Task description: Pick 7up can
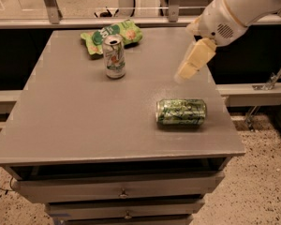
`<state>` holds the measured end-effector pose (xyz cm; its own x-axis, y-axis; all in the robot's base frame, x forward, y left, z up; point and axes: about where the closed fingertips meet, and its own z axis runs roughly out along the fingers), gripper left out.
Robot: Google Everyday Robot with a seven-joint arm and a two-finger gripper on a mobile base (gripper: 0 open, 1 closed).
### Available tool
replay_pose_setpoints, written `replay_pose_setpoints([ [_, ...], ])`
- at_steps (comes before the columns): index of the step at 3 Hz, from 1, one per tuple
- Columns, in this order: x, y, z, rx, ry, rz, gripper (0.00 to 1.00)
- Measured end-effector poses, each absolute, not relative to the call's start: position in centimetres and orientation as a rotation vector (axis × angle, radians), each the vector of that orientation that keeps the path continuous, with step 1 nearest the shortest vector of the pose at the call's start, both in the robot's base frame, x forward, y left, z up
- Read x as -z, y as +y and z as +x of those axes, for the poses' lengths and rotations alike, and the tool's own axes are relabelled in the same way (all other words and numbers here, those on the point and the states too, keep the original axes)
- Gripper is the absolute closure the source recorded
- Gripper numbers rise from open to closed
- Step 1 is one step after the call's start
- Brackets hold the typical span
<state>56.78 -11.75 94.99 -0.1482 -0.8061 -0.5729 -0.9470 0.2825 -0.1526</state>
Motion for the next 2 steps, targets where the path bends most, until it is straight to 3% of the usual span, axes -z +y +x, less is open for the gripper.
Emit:
replay_pose_setpoints([
  [2,-91.5,-3.0,62.1,-0.537,1.823,-1.5,0.0],
])
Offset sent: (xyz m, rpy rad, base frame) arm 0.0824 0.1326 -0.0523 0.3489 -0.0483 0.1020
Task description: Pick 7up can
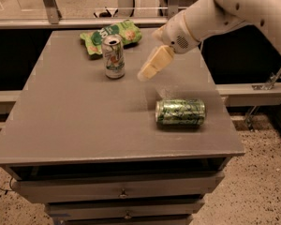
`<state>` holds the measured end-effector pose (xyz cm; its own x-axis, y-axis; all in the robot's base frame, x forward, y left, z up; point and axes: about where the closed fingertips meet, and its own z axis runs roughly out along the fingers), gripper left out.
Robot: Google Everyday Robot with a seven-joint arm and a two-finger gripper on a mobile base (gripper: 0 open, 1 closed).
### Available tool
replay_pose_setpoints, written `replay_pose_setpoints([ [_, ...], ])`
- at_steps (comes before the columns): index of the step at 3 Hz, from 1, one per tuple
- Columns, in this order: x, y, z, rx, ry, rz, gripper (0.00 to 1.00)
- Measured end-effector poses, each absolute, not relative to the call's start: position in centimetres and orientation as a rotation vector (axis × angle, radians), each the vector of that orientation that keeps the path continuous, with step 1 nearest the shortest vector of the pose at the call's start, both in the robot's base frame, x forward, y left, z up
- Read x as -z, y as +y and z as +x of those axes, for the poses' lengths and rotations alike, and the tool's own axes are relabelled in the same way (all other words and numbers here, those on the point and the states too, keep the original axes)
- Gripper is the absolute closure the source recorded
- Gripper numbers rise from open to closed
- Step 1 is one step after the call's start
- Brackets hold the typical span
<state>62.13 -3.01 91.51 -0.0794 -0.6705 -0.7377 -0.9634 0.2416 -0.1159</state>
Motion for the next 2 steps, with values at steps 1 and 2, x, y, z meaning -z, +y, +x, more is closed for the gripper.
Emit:
replay_pose_setpoints([
  [1,-89.7,0.4,64.1,-0.6,1.764,-1.47,0.0],
  [2,-88.7,3.1,65.8,-0.642,1.711,-1.435,0.0],
])
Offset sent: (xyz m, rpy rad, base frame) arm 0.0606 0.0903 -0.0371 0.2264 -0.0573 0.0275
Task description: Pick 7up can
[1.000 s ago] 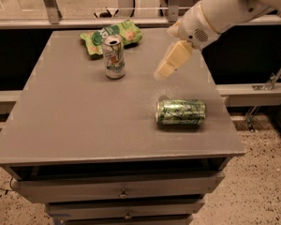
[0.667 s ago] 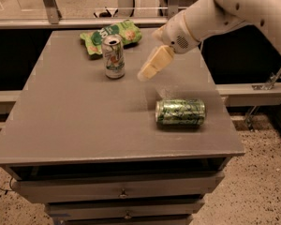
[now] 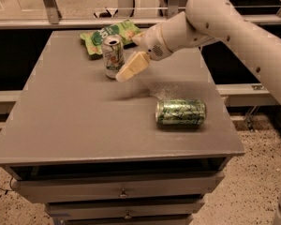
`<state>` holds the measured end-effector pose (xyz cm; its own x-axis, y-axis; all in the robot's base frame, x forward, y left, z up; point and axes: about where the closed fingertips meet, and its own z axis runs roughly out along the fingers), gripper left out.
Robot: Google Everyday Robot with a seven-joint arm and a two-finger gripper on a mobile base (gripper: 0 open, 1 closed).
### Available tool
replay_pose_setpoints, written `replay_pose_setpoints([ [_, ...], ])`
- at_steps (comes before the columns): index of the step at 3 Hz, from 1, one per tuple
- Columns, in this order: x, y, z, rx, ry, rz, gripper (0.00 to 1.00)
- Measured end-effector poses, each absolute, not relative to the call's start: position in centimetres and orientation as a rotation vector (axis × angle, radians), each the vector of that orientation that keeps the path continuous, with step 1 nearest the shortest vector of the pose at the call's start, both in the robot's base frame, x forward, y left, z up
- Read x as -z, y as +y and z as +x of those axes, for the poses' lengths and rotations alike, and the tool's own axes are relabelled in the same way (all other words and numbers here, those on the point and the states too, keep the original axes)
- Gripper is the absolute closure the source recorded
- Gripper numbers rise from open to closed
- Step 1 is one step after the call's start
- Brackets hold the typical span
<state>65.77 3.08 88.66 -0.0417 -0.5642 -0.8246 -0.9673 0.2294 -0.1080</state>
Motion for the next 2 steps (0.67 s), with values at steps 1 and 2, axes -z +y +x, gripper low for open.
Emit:
replay_pose_setpoints([
  [1,-88.0,5.1,66.8,-0.683,1.671,-1.382,0.16],
  [2,-88.0,6.2,67.3,-0.716,1.636,-1.313,0.41],
])
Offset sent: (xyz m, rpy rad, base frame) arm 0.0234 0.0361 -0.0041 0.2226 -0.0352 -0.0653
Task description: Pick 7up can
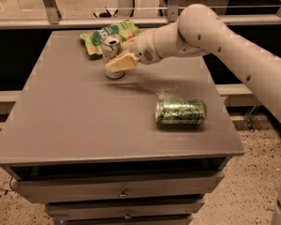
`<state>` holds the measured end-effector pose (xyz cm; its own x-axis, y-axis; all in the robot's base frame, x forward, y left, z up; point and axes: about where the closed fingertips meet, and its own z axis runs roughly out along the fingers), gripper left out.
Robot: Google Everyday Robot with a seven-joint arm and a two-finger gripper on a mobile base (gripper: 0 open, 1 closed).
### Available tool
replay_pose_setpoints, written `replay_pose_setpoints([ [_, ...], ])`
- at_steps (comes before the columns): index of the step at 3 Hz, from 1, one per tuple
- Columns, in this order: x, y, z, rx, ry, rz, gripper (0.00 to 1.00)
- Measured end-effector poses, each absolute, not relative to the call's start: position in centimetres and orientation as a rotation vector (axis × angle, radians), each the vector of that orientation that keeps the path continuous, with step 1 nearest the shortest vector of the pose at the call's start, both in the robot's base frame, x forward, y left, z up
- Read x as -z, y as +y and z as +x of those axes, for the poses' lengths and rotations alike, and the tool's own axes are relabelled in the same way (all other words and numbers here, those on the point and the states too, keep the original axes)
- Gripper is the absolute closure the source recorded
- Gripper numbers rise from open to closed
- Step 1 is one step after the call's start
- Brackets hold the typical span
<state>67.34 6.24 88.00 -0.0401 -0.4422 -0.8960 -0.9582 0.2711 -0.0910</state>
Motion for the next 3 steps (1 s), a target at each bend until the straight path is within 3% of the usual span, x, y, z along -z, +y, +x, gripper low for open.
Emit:
replay_pose_setpoints([
  [2,-89.5,5.4,68.0,-0.75,1.614,-1.199,0.88],
  [3,-93.2,5.1,67.0,-0.775,1.6,-1.166,1.0],
])
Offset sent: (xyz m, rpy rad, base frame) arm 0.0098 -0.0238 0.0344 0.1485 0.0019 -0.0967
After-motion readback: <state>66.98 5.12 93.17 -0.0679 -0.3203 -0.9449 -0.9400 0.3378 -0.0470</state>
